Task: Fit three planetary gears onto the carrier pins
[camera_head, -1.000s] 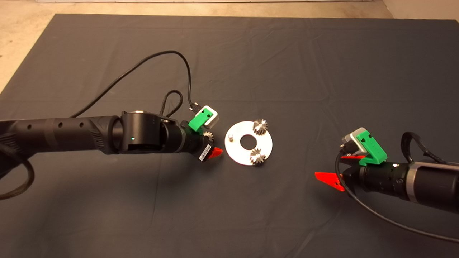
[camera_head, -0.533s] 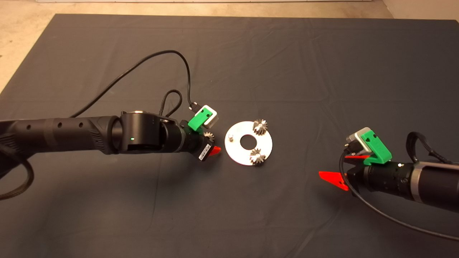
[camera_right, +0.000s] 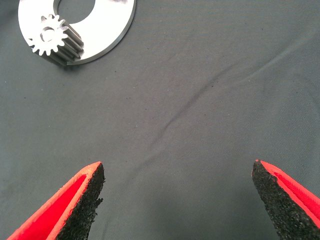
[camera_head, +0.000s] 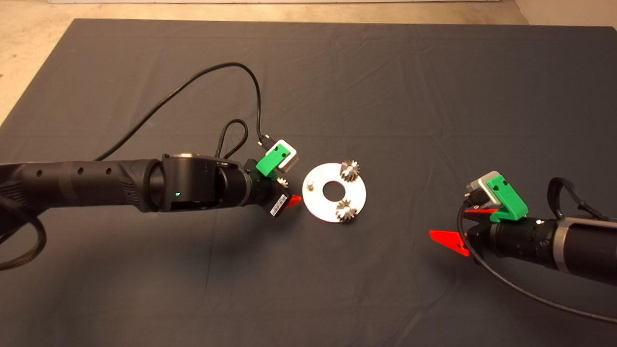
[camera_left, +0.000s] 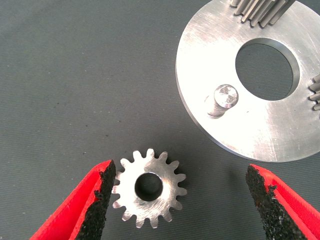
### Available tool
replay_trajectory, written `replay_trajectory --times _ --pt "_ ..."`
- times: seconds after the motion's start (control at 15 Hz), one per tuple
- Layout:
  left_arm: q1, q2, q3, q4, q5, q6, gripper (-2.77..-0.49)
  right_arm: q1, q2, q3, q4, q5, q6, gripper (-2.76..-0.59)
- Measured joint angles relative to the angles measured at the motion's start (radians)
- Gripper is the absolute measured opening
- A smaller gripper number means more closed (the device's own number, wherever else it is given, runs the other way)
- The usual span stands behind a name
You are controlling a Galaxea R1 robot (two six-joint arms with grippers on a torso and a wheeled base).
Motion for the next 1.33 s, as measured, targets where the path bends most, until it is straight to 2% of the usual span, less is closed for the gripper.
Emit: replay_trajectory --times 0.2,0.4,0.6,0.8,0.93,1.13,1.33 --pt "0.001 -0.001 0.007 0.005 0.001 0.000 -1.41 0.002 -0.002 0.000 0.000 0.000 0.000 -1.16" --pt "0.002 -0.002 0.007 0.038 0.001 0.008 -1.41 0.003 -0.002 0.000 -0.001 0.001 0.000 -1.16" --pt "0.002 -0.002 0.007 0.041 0.001 0.034 -1.41 0.003 -0.002 0.000 -0.001 0.002 0.000 -1.16" --pt "0.013 -0.008 0.007 0.041 0.002 0.057 -1.41 0.003 -0.002 0.000 -0.001 0.002 0.000 -1.16" --pt "0.014 -0.011 0.007 0.046 0.002 0.057 -1.41 0.003 -0.002 0.000 -0.001 0.002 0.000 -1.16" --pt "0.030 -0.013 0.007 0.055 0.002 0.059 -1.41 0.003 -0.002 0.000 -0.001 0.002 0.000 -1.16" --pt "0.030 -0.021 0.007 0.063 0.002 0.071 -1.41 0.003 -0.002 0.000 -0.002 0.002 0.000 -1.16"
